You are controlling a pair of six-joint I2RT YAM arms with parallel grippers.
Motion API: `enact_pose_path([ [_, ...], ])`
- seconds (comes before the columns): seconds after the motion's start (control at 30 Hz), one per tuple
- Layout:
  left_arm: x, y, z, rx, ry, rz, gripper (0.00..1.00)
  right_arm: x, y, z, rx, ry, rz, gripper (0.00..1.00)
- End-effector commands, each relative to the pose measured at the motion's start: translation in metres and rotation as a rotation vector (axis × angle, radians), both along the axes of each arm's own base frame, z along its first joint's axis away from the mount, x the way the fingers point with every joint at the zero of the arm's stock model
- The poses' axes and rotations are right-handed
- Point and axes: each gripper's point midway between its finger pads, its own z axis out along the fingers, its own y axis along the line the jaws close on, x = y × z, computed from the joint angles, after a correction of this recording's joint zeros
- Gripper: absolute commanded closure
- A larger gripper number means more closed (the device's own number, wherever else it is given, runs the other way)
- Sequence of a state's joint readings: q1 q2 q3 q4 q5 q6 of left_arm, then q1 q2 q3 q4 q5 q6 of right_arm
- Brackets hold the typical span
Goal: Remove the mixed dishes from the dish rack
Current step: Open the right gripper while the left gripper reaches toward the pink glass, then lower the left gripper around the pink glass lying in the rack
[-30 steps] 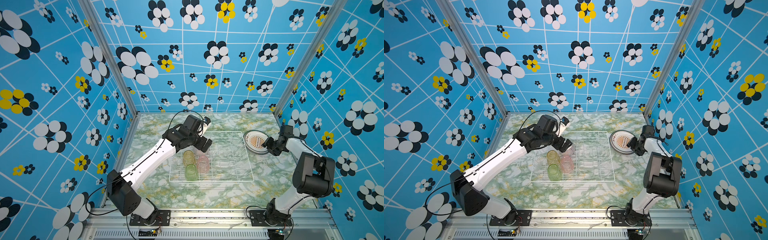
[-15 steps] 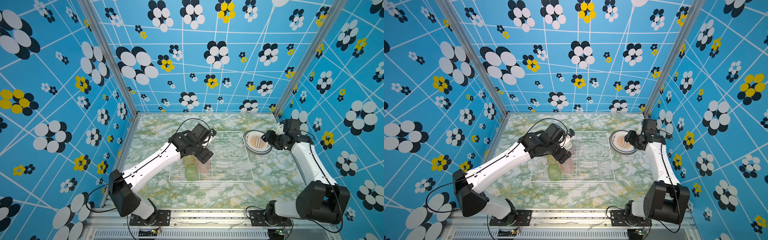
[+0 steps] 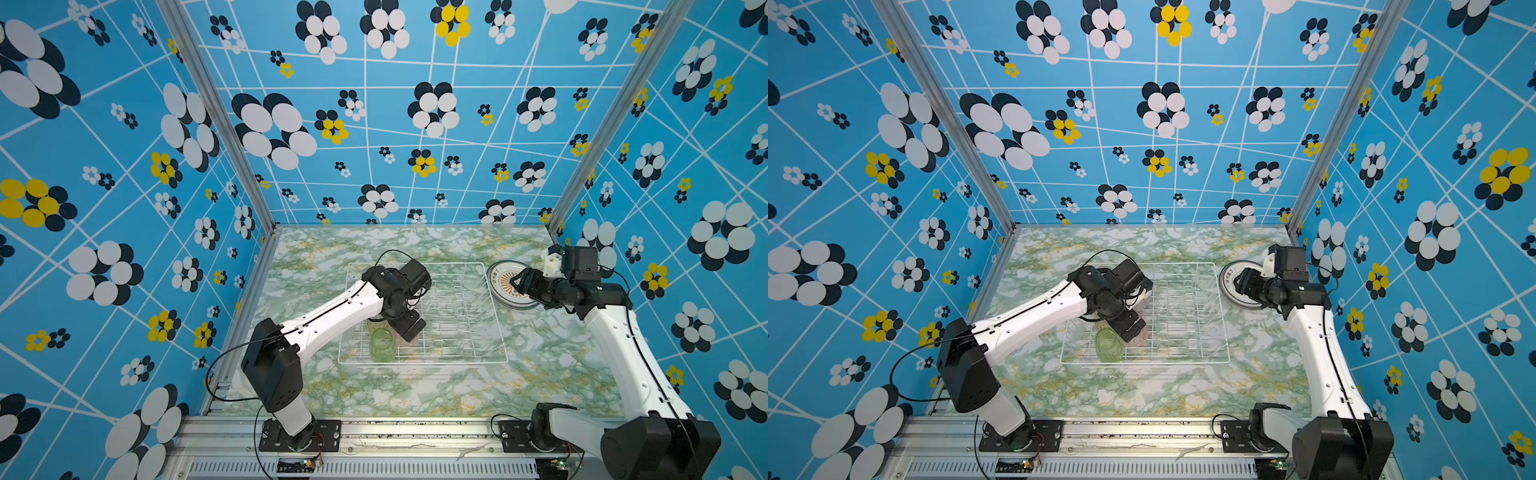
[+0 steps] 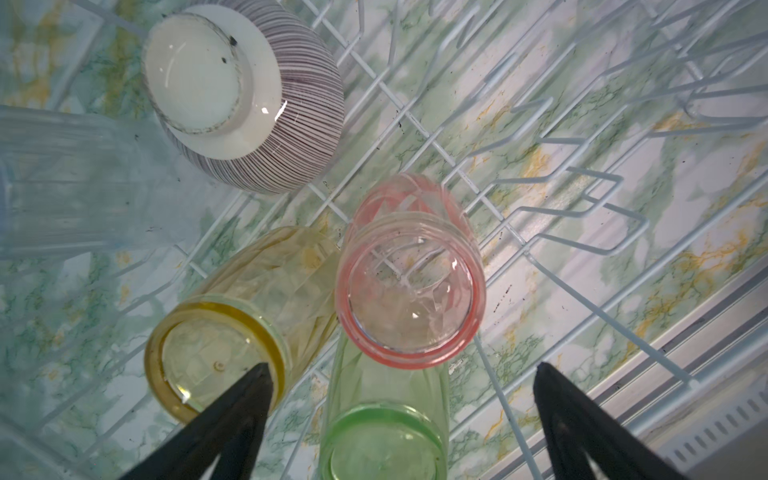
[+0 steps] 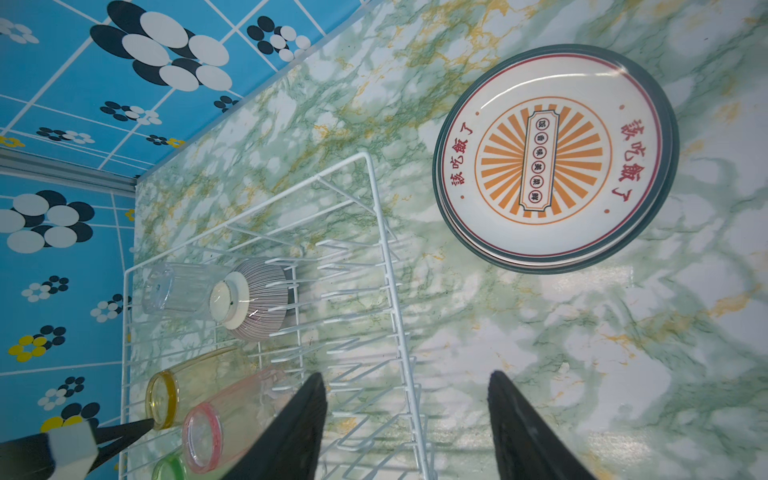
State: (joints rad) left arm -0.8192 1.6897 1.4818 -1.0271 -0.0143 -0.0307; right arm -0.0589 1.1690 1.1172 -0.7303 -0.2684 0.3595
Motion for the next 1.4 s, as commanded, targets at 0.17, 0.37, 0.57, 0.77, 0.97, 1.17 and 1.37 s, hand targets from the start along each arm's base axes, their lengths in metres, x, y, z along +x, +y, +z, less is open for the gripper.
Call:
enact_pose_path([
  [0.17, -0.005, -0.013, -0.008, -0.020, 0.098, 0.022, 0.13, -0.012, 0.007, -0.010, 0.030, 0.035, 0.010, 0.35],
  [0.37, -0.003, -0.017, -0.017, 0.002, 0.132, 0.011, 0.14, -0.012, 0.007, -0.012, 0.035, 0.034, 0.012, 0.35],
  [0.57, 0.000, -0.018, -0.026, 0.005, 0.164, 0.010, 0.16, -0.012, 0.007, -0.013, 0.029, 0.032, 0.012, 0.35],
  [0.77, 0.005, -0.021, -0.035, 0.017, 0.176, 0.003, 0.17, -0.011, 0.007, -0.014, 0.028, 0.031, 0.012, 0.35],
  [0.97, 0.006, -0.023, -0.038, 0.022, 0.186, -0.009, 0.24, -0.009, 0.007, -0.016, 0.031, 0.035, 0.011, 0.35],
  [1.17, 0.006, -0.023, -0.039, 0.005, 0.215, -0.010, 0.43, -0.008, 0.009, -0.020, 0.046, 0.040, 0.012, 0.35],
  [1.37, 0.009, -0.022, -0.028, -0.067, 0.228, 0.014, 0.48, -0.012, 0.019, -0.016, 0.093, 0.023, 0.049, 0.35],
])
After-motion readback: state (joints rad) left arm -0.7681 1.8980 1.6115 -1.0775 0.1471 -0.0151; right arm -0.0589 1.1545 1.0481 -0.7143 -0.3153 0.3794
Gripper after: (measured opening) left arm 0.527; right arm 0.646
